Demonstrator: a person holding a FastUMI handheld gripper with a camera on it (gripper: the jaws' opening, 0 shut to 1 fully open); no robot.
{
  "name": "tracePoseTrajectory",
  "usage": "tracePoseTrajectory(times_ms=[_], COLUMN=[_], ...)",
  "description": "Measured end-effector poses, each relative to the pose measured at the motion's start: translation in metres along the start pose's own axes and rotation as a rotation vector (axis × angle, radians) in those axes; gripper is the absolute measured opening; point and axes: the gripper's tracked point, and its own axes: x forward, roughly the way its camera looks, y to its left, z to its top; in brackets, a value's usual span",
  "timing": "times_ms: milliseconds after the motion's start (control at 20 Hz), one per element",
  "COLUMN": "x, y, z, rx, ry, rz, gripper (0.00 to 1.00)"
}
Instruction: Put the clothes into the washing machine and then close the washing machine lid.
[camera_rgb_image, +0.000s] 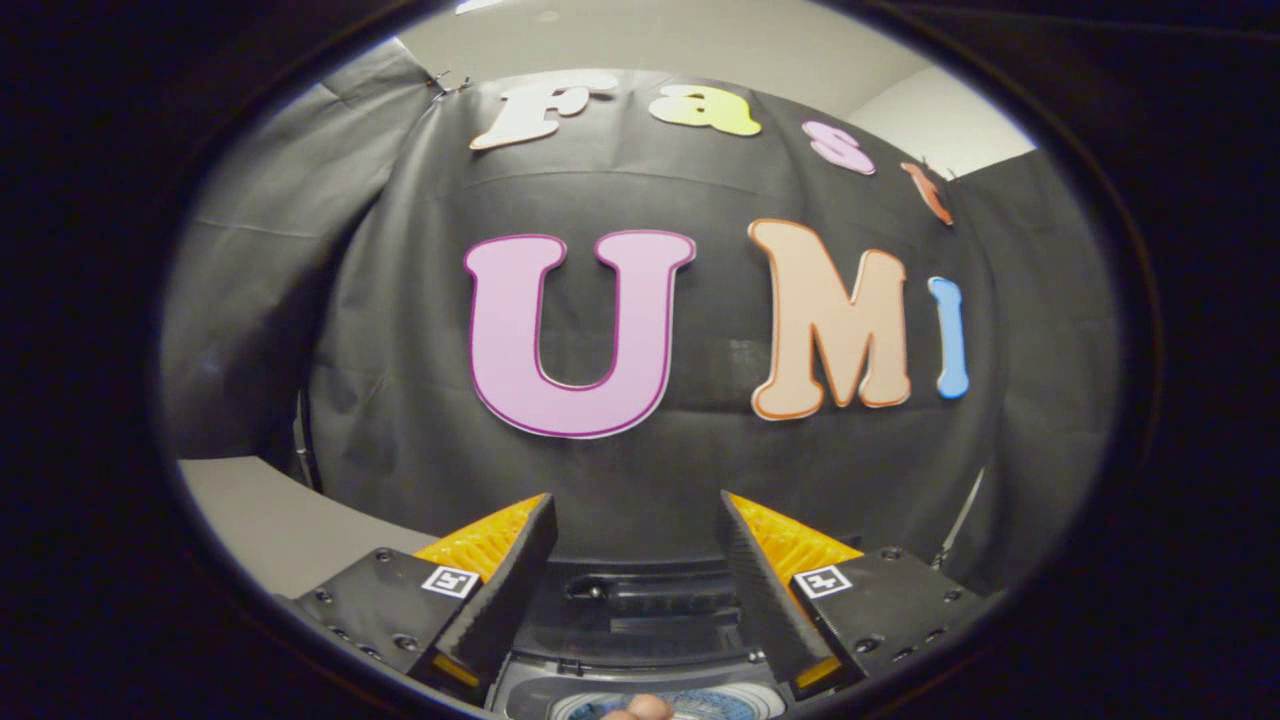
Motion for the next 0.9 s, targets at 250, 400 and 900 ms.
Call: tracePoseTrajectory(times_ms=[250, 400, 900], x=[0.060, 0.089, 0.115], y=[0.005, 0.007, -0.011], z=[-0.001, -0.023, -0.103], rx=[0.019, 0.032, 0.016], ry=[0.010, 0.051, 0.221], rz=[0.056, 0.067, 0.054], gripper=[0.98, 0.99, 0.98])
